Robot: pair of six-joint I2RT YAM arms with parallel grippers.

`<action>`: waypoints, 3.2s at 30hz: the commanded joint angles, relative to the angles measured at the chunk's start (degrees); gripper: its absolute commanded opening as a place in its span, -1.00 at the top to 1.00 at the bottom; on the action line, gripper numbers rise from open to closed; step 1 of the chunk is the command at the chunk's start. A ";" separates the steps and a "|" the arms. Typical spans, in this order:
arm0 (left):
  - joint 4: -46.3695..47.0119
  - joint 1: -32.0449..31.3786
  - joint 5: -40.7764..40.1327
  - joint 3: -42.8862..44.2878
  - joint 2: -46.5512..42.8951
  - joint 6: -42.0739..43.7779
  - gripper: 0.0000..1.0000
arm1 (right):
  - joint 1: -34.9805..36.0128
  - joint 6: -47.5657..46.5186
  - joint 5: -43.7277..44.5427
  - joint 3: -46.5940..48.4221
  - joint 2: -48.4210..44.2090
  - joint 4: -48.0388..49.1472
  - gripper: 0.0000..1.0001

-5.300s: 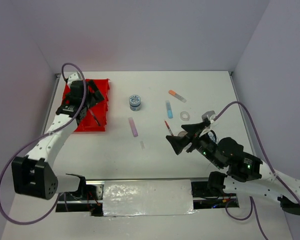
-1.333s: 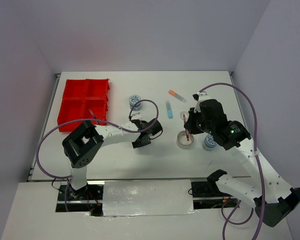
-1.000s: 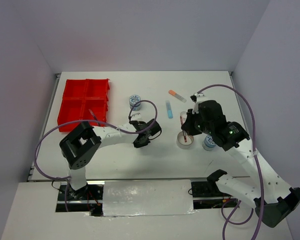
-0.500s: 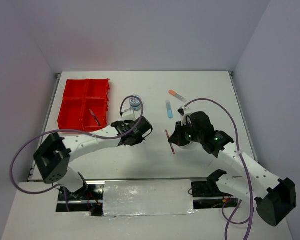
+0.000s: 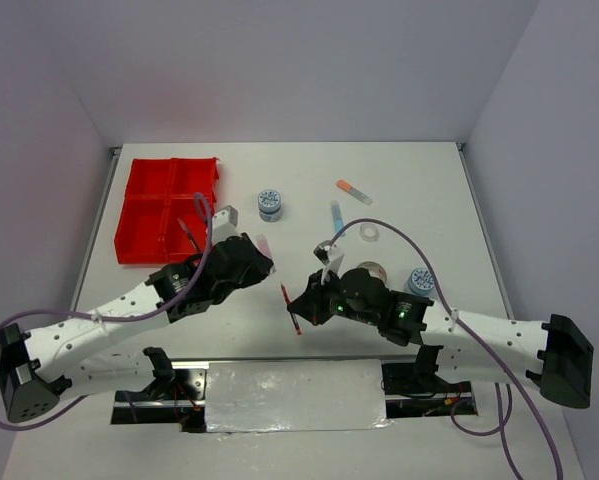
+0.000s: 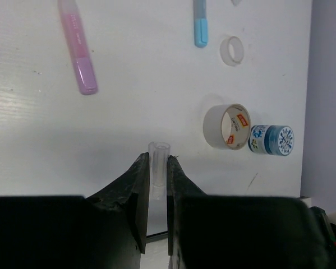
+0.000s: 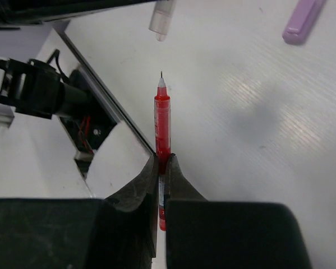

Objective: Sort the stationery into containers
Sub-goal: Close the pen cap on the pen.

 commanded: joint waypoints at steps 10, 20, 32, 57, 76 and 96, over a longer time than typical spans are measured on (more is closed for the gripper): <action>19.86 -2.06 0.82 -8.20 -12.04 9.42 1.00 | 11.96 3.34 18.37 6.76 2.72 6.19 1.00; 36.49 -2.32 6.97 -12.78 -18.91 20.77 1.00 | 14.86 3.78 26.11 10.46 1.05 1.71 1.00; 38.08 -2.32 7.33 -13.75 -19.70 20.51 1.00 | 14.95 1.14 26.56 12.48 -0.09 -0.14 1.00; 38.26 -2.32 7.50 -13.57 -19.08 20.16 1.00 | 16.45 -1.59 30.15 13.18 -1.76 -0.93 1.00; 39.58 -2.32 8.39 -14.45 -18.73 19.28 1.00 | 16.36 -3.61 32.88 15.21 -0.97 -3.30 1.00; 40.80 -2.32 9.79 -15.15 -18.38 18.66 1.00 | 15.74 -5.10 34.99 17.14 0.26 -3.13 1.00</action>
